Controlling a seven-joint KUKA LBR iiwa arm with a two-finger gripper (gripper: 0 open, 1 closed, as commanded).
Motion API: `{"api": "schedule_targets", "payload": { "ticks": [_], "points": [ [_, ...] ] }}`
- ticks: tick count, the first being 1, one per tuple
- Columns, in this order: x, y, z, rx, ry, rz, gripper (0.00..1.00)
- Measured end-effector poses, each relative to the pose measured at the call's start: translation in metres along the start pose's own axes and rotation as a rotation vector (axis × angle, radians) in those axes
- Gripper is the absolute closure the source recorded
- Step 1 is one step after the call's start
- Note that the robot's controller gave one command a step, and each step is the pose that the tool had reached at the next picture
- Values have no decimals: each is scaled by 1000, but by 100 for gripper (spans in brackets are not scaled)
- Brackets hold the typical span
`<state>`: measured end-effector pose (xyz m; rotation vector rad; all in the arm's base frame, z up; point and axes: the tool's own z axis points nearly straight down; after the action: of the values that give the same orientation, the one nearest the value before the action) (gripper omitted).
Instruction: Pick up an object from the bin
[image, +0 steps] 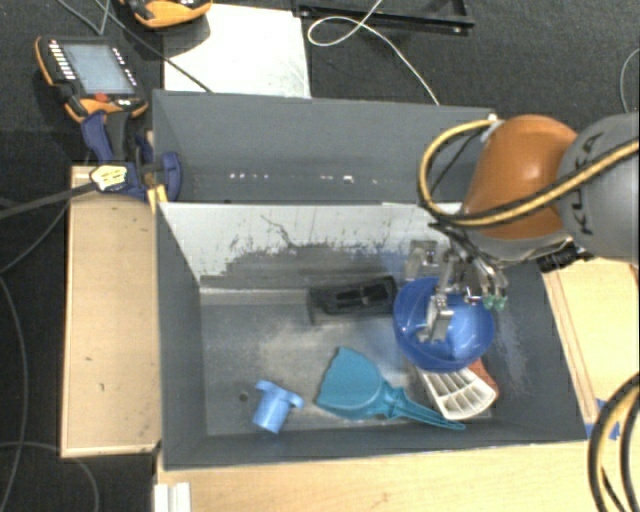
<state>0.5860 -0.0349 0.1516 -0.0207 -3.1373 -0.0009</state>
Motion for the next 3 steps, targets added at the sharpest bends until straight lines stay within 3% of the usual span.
{"api": "schedule_targets", "payload": {
  "ticks": [1, 2, 3],
  "points": [
    [-1, 0, -5, 0, -8, -1, 0],
    [-1, -20, -70, 2, -11, -66, 0],
    [-1, -16, -4, -1, -9, 108, 0]
  ]
}}
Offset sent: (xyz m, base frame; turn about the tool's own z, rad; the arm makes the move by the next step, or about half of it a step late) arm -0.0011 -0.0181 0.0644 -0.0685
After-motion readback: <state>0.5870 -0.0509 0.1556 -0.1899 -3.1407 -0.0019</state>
